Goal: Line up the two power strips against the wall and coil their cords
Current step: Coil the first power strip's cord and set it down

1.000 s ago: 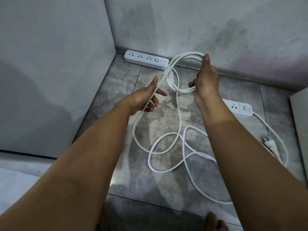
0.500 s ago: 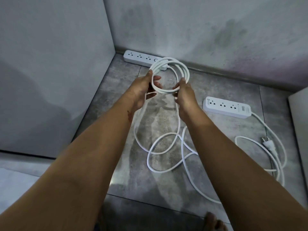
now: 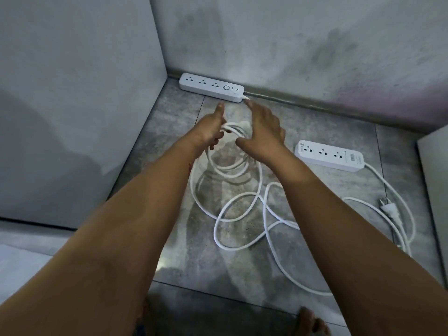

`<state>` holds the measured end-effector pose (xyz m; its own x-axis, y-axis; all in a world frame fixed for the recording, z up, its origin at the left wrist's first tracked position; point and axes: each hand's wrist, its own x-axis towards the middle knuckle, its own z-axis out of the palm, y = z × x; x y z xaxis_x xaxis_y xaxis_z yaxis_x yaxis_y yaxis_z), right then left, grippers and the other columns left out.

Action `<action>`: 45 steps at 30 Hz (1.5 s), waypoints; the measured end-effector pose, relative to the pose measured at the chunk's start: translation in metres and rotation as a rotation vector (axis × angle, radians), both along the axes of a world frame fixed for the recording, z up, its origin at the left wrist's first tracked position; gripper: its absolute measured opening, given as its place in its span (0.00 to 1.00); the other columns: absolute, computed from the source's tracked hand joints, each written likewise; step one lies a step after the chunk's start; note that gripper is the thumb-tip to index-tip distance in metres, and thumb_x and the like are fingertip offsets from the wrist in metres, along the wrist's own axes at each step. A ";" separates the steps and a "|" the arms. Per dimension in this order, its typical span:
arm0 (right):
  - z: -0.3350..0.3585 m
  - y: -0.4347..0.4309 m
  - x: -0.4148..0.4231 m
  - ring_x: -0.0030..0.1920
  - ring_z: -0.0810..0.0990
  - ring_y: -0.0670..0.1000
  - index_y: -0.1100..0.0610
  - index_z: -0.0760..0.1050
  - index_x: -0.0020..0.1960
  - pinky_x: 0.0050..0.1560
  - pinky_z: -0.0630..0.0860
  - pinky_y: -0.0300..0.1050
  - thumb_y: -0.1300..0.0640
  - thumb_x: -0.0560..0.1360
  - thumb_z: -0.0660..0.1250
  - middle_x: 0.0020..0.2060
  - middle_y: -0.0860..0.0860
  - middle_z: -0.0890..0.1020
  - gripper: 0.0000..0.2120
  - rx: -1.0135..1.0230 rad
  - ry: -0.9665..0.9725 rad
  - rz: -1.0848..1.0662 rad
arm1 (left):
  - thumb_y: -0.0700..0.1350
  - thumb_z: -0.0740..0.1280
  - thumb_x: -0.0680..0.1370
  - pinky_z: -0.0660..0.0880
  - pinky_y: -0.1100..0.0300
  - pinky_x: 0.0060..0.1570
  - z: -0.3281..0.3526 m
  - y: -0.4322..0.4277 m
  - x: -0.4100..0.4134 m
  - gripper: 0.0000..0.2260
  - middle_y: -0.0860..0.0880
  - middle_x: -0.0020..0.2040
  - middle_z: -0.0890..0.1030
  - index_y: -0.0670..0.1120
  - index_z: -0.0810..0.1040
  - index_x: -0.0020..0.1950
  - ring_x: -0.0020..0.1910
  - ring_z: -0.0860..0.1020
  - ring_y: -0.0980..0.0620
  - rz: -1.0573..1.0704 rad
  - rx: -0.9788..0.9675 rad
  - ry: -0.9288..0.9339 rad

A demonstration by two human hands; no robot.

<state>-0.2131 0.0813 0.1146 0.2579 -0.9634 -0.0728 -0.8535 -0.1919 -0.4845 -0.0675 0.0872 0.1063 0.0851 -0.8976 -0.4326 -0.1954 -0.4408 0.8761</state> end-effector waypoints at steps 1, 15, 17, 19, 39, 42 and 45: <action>0.000 -0.002 0.001 0.74 0.60 0.55 0.45 0.60 0.75 0.69 0.59 0.53 0.51 0.71 0.69 0.74 0.50 0.64 0.35 -0.011 0.060 0.058 | 0.60 0.45 0.84 0.62 0.62 0.27 0.002 0.000 -0.003 0.27 0.49 0.29 0.69 0.44 0.74 0.42 0.26 0.64 0.54 -0.011 0.005 -0.015; -0.011 -0.009 -0.006 0.49 0.79 0.62 0.61 0.65 0.59 0.52 0.76 0.60 0.52 0.83 0.54 0.52 0.64 0.79 0.12 0.235 -0.363 -0.234 | 0.68 0.50 0.79 0.81 0.55 0.42 -0.001 -0.001 0.018 0.33 0.44 0.36 0.83 0.41 0.81 0.45 0.36 0.82 0.47 -0.181 0.105 0.135; -0.014 -0.012 -0.007 0.48 0.78 0.60 0.62 0.65 0.61 0.52 0.77 0.58 0.52 0.83 0.54 0.52 0.63 0.79 0.14 0.266 -0.408 -0.318 | 0.65 0.55 0.80 0.81 0.54 0.44 -0.005 0.004 0.018 0.29 0.44 0.37 0.83 0.41 0.81 0.46 0.38 0.83 0.47 -0.162 0.124 0.216; -0.018 -0.012 -0.005 0.46 0.77 0.58 0.62 0.64 0.63 0.50 0.76 0.56 0.51 0.82 0.54 0.49 0.60 0.78 0.16 0.281 -0.459 -0.387 | 0.61 0.59 0.80 0.81 0.54 0.44 -0.006 0.005 0.014 0.24 0.44 0.36 0.82 0.40 0.80 0.47 0.39 0.83 0.46 -0.116 0.123 0.299; 0.005 -0.007 -0.006 0.35 0.75 0.49 0.59 0.73 0.47 0.30 0.78 0.43 0.46 0.80 0.62 0.36 0.49 0.73 0.15 0.305 -0.545 -0.213 | 0.48 0.56 0.83 0.80 0.52 0.37 0.011 -0.005 0.002 0.15 0.45 0.30 0.78 0.40 0.78 0.46 0.27 0.75 0.48 -0.046 0.016 0.217; 0.000 -0.010 -0.008 0.32 0.75 0.52 0.55 0.73 0.41 0.34 0.80 0.52 0.46 0.81 0.61 0.35 0.52 0.73 0.16 0.257 -0.715 -0.408 | 0.57 0.55 0.83 0.82 0.48 0.46 0.003 0.000 0.010 0.23 0.45 0.36 0.82 0.41 0.80 0.46 0.33 0.81 0.47 -0.027 0.072 0.181; 0.001 -0.017 -0.012 0.21 0.72 0.46 0.55 0.71 0.41 0.28 0.75 0.44 0.47 0.81 0.59 0.34 0.50 0.71 0.15 0.267 -0.931 -0.616 | 0.64 0.53 0.81 0.81 0.50 0.45 -0.006 0.009 0.014 0.28 0.46 0.37 0.81 0.42 0.79 0.46 0.34 0.80 0.49 -0.042 0.142 0.214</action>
